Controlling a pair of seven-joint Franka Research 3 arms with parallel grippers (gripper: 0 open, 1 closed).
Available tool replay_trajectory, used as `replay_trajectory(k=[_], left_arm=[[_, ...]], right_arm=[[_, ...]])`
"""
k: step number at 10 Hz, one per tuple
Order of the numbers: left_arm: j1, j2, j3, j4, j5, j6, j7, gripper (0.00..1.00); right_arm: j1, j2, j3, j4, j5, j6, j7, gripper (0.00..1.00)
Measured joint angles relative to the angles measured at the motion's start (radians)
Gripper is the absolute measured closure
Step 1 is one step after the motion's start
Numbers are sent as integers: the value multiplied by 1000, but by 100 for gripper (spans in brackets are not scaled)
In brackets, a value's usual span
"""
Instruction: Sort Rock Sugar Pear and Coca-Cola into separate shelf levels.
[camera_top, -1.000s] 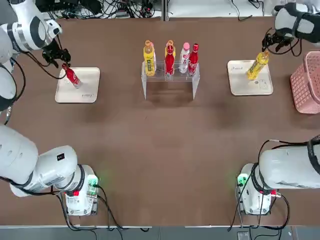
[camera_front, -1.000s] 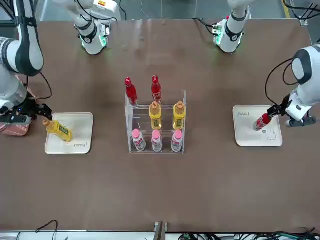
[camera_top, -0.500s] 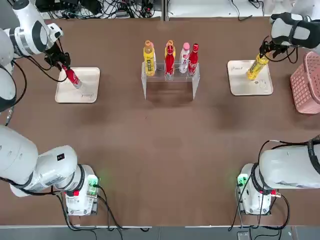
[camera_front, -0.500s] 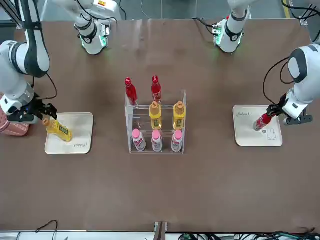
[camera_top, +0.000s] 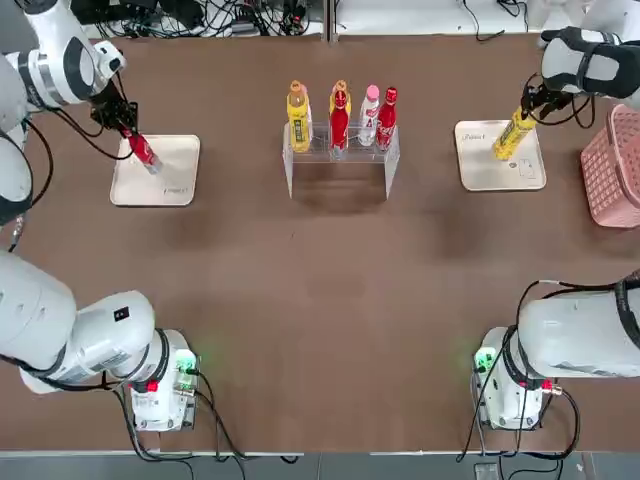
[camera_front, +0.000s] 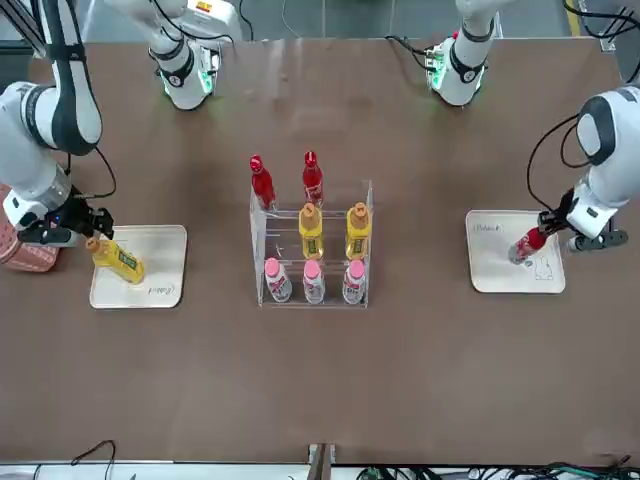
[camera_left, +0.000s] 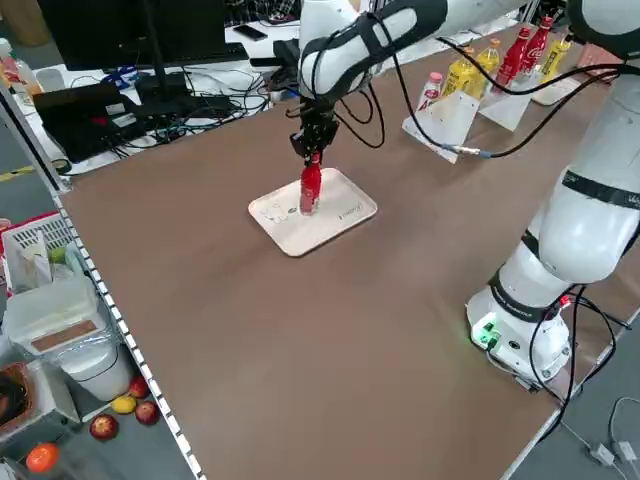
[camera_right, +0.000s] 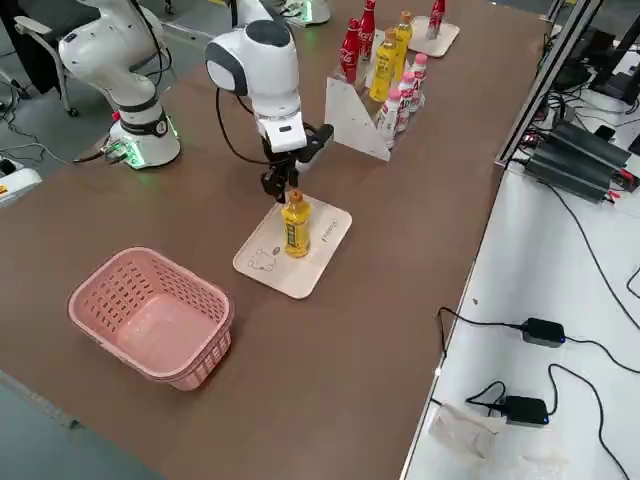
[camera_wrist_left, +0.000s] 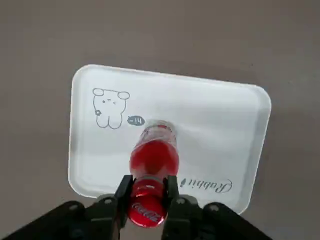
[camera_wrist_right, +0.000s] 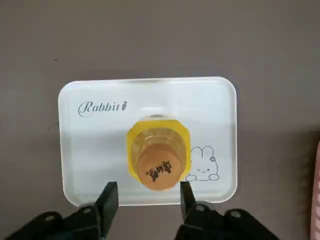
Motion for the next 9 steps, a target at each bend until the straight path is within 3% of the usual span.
replay_trajectory(k=[2,4,5,9], left_arm=[[-2,-42,-110,145,0,-242,-166,68],[-8,-74,-262,337,-2,-514,-372,68],[-9,-80,-340,414,-4,-588,-487,68],[-19,-41,-588,544,-16,-616,-937,68]], right_arm=[[0,0,0,0,0,1,5,42],[0,-1,-1,2,21,5,15,45],[-1,-2,-1,4,30,6,18,45],[-3,-3,-1,7,38,16,19,46]])
